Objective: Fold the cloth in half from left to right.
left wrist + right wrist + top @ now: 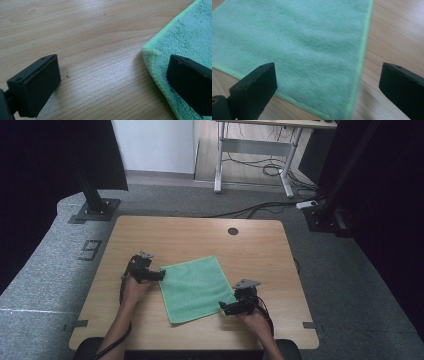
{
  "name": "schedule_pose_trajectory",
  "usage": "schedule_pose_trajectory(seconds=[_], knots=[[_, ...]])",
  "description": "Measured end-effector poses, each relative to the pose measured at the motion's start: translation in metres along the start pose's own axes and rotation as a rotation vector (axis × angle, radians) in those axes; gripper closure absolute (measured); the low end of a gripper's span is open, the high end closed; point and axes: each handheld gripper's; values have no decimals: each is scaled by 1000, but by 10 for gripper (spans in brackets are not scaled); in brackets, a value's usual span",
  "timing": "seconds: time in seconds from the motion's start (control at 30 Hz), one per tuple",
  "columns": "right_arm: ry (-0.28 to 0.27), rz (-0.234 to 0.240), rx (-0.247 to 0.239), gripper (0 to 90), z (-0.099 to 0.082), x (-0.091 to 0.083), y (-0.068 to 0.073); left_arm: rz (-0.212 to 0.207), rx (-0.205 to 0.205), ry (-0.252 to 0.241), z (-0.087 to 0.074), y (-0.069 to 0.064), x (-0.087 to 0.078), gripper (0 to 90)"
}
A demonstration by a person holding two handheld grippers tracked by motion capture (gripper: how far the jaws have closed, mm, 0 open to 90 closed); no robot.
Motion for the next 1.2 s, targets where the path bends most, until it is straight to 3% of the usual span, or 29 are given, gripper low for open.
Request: schedule_pose_trajectory(seconds=[0.3,0.77,0.9,1.1,1.2], knots=[[31,63,-52,27,4,12,24,-1,1,1,0,0,0,0],[93,204,-133,87,8,35,74,-1,0,1,0,0,0,0],[109,226,-154,100,9,40,87,-27,-20,-14,0,2,-2,0],[121,244,-169,111,8,44,97,-11,-47,-46,1,9,-9,66],[126,253,-172,114,7,45,100,-22,-39,-46,0,10,-10,134]])
Point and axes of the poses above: each handheld gripper's, and its own axes: x roughly forward along the jaws, z roughly out of its top, y roughly to its left, and after that the axes turned 15 degrees about x, right-handed
